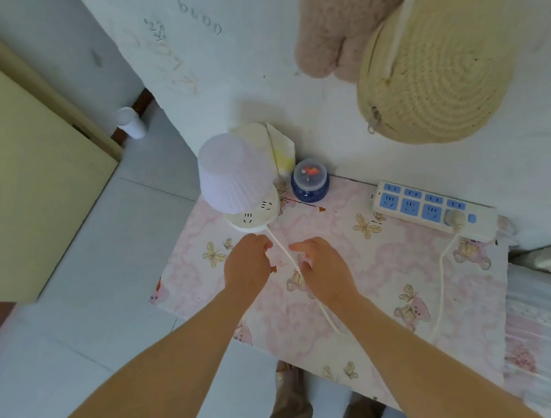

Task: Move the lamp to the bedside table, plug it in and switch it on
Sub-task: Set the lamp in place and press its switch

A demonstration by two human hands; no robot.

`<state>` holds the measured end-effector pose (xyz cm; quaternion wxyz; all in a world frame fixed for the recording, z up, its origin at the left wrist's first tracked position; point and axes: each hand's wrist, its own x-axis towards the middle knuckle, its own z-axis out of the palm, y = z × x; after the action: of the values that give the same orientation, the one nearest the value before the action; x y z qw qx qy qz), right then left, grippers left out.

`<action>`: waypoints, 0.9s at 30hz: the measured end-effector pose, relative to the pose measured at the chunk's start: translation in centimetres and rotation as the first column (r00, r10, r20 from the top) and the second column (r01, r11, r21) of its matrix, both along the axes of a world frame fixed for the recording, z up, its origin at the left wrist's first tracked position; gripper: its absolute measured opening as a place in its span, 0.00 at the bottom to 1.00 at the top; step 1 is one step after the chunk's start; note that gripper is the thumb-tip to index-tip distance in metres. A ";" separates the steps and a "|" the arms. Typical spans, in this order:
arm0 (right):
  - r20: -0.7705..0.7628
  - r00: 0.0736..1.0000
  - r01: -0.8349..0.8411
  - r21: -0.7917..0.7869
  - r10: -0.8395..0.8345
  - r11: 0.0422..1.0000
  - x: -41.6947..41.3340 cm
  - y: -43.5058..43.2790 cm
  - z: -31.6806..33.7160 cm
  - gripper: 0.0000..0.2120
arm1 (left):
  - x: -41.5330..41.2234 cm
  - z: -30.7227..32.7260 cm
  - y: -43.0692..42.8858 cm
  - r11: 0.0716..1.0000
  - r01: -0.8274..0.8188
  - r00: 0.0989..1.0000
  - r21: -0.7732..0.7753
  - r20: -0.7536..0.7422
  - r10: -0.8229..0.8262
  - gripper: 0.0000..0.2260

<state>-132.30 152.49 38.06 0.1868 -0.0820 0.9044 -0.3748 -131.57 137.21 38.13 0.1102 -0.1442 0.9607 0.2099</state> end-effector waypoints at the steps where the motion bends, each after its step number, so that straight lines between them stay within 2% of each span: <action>1: 0.001 1.000 -0.015 0.002 0.015 1.000 0.0 -0.9 -0.1 0.19 | 0.2 -0.2 -1.0 1.000 -0.003 1.000 -0.010 -0.008 0.003 0.14; 6: 0.012 0.999 -0.051 0.036 0.051 0.998 -0.2 -4.0 -0.7 0.20 | 0.6 -1.1 -4.5 0.999 -0.033 0.999 -0.011 -0.010 0.033 0.16; 11: 0.007 0.993 -0.122 0.094 0.122 0.988 -0.1 -6.9 -1.8 0.24 | 1.1 -2.6 -7.5 0.998 -0.029 0.999 0.064 -0.014 0.030 0.19; 20: -0.183 0.971 -0.099 0.274 0.153 0.957 0.1 -10.9 -4.1 0.31 | 1.4 -5.3 -10.1 0.992 0.054 0.989 0.112 -0.140 -0.038 0.24; 27: -0.164 0.960 -0.159 0.353 0.229 0.922 0.9 -11.4 -5.6 0.35 | 2.2 -7.1 -10.0 0.990 0.081 0.980 0.118 -0.190 -0.058 0.28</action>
<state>-131.43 141.10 32.50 0.1417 -0.1760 0.9566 -0.1839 -129.40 127.25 31.05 0.0362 -0.0831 0.9562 0.2785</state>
